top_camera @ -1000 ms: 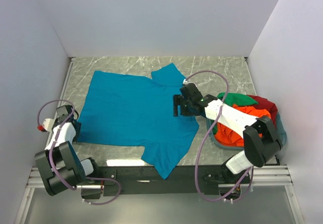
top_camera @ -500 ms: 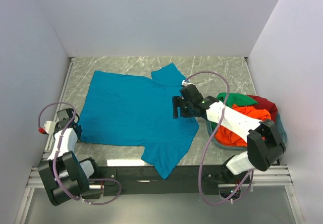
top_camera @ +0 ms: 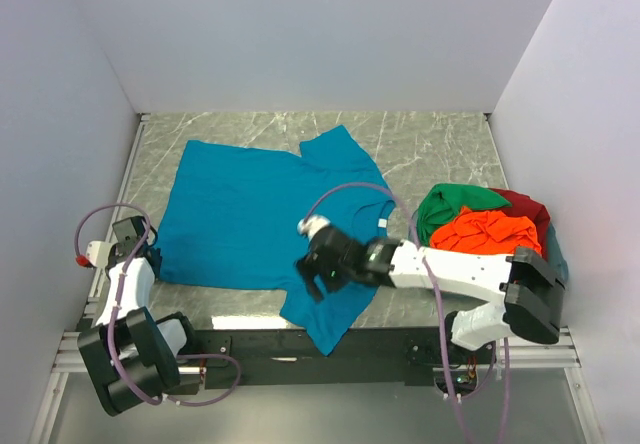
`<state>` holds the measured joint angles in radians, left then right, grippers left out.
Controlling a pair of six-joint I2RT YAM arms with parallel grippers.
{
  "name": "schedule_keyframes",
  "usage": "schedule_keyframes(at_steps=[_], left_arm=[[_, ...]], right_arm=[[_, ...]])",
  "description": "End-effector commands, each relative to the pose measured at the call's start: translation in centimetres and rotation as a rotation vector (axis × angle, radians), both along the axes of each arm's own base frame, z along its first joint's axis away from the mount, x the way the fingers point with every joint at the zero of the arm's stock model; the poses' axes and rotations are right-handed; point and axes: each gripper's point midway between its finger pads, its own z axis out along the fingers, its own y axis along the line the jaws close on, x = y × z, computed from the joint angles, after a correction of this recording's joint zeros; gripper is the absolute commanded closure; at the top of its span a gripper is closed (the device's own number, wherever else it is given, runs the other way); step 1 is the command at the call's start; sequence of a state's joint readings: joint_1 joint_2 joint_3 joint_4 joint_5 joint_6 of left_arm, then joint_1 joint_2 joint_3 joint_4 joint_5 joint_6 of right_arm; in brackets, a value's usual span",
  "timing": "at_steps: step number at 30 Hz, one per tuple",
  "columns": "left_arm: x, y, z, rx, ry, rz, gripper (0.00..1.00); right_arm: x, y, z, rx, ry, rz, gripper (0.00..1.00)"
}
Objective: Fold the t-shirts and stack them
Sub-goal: Fold the tshirt
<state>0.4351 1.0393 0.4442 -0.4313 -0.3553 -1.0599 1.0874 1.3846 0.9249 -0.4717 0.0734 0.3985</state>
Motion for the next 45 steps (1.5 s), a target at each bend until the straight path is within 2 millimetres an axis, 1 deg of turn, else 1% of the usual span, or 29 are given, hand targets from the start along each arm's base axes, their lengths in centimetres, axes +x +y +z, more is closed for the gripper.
schedule_keyframes(at_steps=[1,2,3,4,5,7,10,11,12,14,16,17,21,23,25,27,30,33,34,35,39,42,45], left_arm=[[0.2,0.0,0.4,0.006,-0.03,-0.002,0.99],[0.2,0.0,0.4,0.007,-0.028,-0.001,0.99],[0.2,0.0,0.3,0.002,-0.028,0.001,0.99],[0.2,-0.1,0.3,0.002,-0.027,0.002,0.99],[0.2,-0.1,0.3,-0.001,-0.028,-0.002,0.99],[0.3,-0.2,0.3,-0.006,-0.03,-0.006,0.99],[0.4,-0.3,0.3,-0.009,-0.031,-0.008,0.99],[0.4,-0.2,0.4,-0.007,-0.032,-0.007,0.99],[0.4,-0.2,0.4,-0.007,-0.036,-0.006,0.99],[0.4,-0.3,0.4,-0.008,-0.038,-0.006,0.99],[0.3,-0.3,0.4,-0.007,-0.037,-0.003,0.99],[0.3,-0.2,0.5,-0.006,-0.039,-0.001,0.99],[0.4,-0.1,0.6,0.0,-0.041,0.0,0.99],[0.2,0.1,0.6,0.004,-0.037,0.017,0.99],[0.1,0.0,0.6,-0.001,-0.031,0.02,0.99],[0.1,-0.1,0.6,-0.006,-0.038,0.018,0.99],[0.3,-0.5,0.7,-0.019,-0.06,0.015,0.99],[0.1,-0.6,0.8,-0.025,-0.065,0.024,0.99],[-0.2,-0.7,0.8,-0.026,-0.059,0.033,0.99],[-0.6,-0.7,0.6,-0.031,-0.052,0.046,0.99],[-1.4,-0.7,0.6,-0.029,-0.046,0.085,0.99],[-1.4,-0.9,0.8,-0.035,-0.055,0.077,0.99],[-1.2,-1.0,1.1,-0.04,-0.071,0.076,0.99]], right_arm=[[-3.5,1.1,-0.8,-0.043,-0.013,0.1,0.15],[-5.3,1.4,-1.2,-0.065,-0.001,0.143,0.16],[-6.2,1.5,-1.9,-0.092,0.007,0.165,0.16],[-6.9,1.7,-2.1,-0.103,0.008,0.18,0.16],[-8.3,1.8,-2.8,-0.132,0.01,0.214,0.17],[-9.3,2.0,-3.3,-0.155,0.015,0.238,0.18],[-10.7,1.8,-4.6,-0.206,0.026,0.263,0.23],[-10.9,1.7,-5.2,-0.225,0.032,0.266,0.27],[-11.4,1.7,-5.4,-0.232,0.028,0.281,0.28],[-11.7,1.7,-5.9,-0.244,0.027,0.277,0.31],[-12.0,1.7,-6.0,-0.251,0.018,0.279,0.32],[-12.1,1.7,-6.1,-0.253,0.02,0.282,0.34],[-12.2,1.4,-6.7,-0.269,0.023,0.281,0.39],[-12.4,1.3,-7.1,-0.275,0.03,0.284,0.44],[-12.5,1.1,-7.3,-0.282,0.032,0.293,0.44],[-12.5,1.0,-7.6,-0.297,0.035,0.3,0.47],[-12.5,0.9,-7.8,-0.306,0.039,0.302,0.59],[-12.6,1.0,-7.3,-0.285,0.042,0.306,0.78],[-12.7,0.7,-7.3,-0.287,0.044,0.303,0.88],[-12.8,0.9,-6.9,-0.269,0.048,0.306,0.97],[-13.7,0.7,-6.0,-0.226,0.081,0.34,0.96],[-14.1,0.8,-5.3,-0.195,0.091,0.358,0.96],[-13.7,0.9,-4.8,-0.187,0.076,0.349,0.97]])
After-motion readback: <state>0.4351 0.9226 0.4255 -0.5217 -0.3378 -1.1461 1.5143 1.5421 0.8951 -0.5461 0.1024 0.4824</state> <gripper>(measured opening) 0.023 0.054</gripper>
